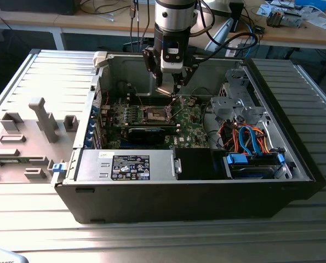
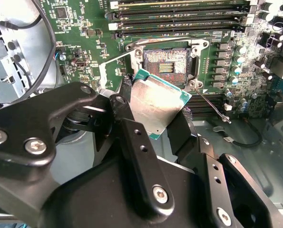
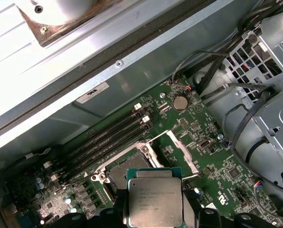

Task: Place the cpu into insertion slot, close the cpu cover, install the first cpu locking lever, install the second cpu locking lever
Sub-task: 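Place the cpu into insertion slot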

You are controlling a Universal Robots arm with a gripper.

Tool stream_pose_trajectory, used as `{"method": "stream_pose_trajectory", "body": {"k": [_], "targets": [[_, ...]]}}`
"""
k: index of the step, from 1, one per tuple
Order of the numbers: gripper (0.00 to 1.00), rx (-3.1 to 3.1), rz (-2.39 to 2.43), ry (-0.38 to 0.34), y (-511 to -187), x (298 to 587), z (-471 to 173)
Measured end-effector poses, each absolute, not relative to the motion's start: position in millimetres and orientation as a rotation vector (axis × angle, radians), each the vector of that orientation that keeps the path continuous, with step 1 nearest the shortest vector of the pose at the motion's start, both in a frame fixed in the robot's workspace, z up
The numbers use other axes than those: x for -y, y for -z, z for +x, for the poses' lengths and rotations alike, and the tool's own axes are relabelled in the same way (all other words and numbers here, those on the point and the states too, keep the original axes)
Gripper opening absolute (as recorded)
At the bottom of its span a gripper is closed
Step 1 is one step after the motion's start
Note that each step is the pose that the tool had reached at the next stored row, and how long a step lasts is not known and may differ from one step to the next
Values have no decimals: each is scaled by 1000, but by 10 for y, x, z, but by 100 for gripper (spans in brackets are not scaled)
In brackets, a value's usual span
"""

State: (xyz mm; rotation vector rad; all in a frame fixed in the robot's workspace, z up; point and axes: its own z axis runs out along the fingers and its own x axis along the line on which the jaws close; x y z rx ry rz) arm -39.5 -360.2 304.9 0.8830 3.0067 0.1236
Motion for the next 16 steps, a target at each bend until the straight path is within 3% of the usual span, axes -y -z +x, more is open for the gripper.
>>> {"method": "stream_pose_trajectory", "body": {"k": [16], "targets": [[55,-2998,911,-123,-3049,3602,-394]]}}
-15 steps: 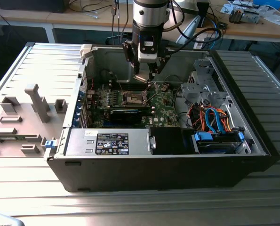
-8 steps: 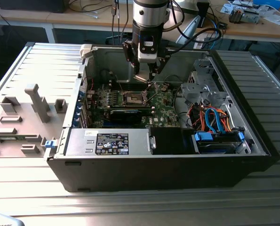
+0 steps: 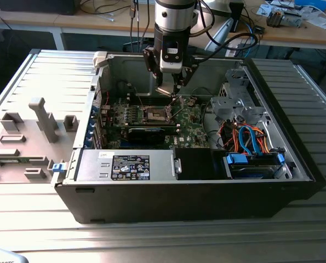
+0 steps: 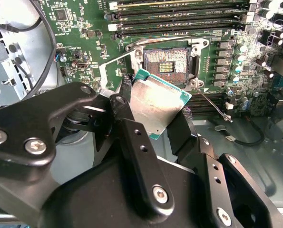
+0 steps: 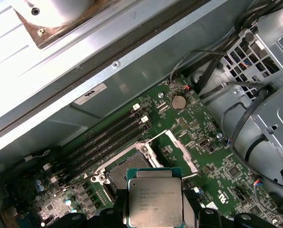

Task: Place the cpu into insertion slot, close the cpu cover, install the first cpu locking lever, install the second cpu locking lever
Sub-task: 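Place the cpu into insertion slot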

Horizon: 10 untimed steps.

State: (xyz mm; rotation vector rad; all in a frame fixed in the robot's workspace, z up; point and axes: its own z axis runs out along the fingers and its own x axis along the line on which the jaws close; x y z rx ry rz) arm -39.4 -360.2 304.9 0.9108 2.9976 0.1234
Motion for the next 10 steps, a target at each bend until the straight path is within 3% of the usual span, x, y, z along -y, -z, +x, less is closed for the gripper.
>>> {"method": "stream_pose_trajectory", "body": {"k": [10], "targets": [[55,-2995,919,-123,-3049,3602,-395]]}}
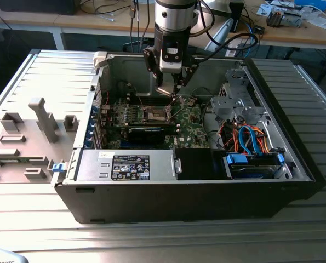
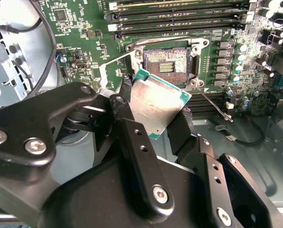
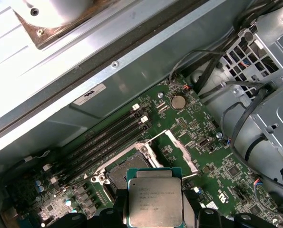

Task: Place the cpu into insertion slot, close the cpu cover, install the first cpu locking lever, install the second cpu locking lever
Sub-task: 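Place the cpu into insertion slot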

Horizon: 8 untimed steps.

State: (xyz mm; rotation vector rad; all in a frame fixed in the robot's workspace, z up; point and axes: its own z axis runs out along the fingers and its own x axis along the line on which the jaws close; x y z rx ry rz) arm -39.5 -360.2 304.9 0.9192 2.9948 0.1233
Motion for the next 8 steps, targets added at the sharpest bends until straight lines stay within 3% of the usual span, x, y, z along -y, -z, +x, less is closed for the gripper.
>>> {"method": "stream_pose_trajectory", "body": {"k": [8], "targets": [[55,-2993,924,-123,-3050,3602,-394]]}}
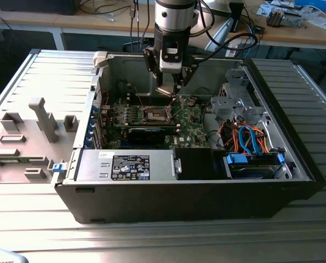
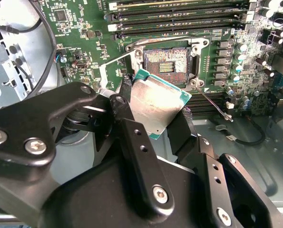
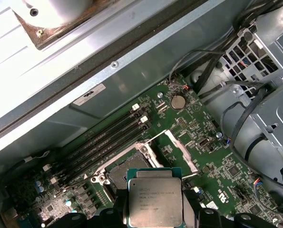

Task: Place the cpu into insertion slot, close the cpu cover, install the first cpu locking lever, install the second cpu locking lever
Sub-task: 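Place the cpu into insertion slot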

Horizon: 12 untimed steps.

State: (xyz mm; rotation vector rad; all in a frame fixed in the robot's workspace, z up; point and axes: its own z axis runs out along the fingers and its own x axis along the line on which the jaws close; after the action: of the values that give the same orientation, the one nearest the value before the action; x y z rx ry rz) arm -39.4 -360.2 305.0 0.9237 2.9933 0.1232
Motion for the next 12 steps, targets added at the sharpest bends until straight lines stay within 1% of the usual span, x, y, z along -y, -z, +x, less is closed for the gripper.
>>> {"method": "stream_pose_trajectory", "body": {"k": [12], "targets": [[55,-2986,944,-123,-3049,3602,-394]]}}
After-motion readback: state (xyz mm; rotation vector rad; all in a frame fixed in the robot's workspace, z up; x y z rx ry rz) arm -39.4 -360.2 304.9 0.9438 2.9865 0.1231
